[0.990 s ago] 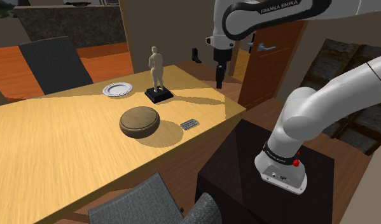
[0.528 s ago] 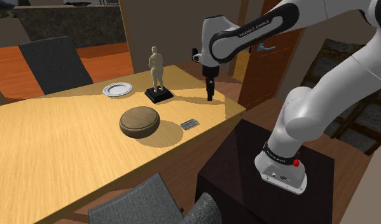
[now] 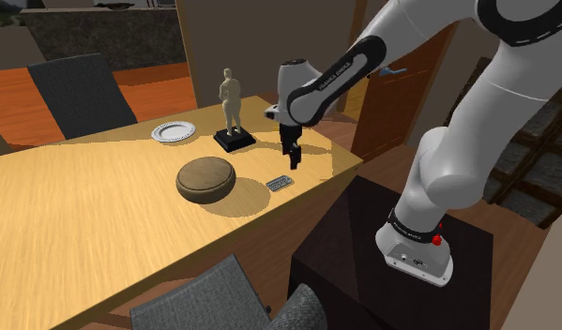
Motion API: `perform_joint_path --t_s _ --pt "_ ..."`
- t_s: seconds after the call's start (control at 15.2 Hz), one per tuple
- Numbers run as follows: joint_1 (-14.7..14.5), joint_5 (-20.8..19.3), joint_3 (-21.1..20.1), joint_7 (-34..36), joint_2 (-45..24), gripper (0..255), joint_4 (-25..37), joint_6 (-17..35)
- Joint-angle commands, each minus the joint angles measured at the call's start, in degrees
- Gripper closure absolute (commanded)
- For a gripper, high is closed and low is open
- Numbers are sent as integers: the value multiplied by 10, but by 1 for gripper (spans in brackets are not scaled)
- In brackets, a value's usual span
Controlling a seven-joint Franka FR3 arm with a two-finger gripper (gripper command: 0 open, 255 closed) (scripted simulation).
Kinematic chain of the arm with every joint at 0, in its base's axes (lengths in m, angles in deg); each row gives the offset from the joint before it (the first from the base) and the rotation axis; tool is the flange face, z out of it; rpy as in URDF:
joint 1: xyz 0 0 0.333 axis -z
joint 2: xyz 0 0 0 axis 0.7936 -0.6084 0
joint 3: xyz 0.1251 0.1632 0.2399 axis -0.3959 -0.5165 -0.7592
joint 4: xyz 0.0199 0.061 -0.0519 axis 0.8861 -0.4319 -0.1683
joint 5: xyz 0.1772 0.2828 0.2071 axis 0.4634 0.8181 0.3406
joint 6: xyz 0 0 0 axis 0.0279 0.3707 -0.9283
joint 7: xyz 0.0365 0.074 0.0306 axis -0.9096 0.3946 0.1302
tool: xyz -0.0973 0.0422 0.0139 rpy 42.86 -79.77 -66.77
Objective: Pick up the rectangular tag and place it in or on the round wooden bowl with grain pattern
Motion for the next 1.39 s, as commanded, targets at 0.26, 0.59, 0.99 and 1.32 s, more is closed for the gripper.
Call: perform_joint_path --t_s 0.26,0.59,0.99,1.32 --pt "-26 43 -8 -121 -120 0 20 111" --pt "-24 60 -12 -133 -161 0 19 153" --pt "-22 70 -16 -140 -183 0 20 174" --pt "-22 70 -16 -140 -183 255 20 173"
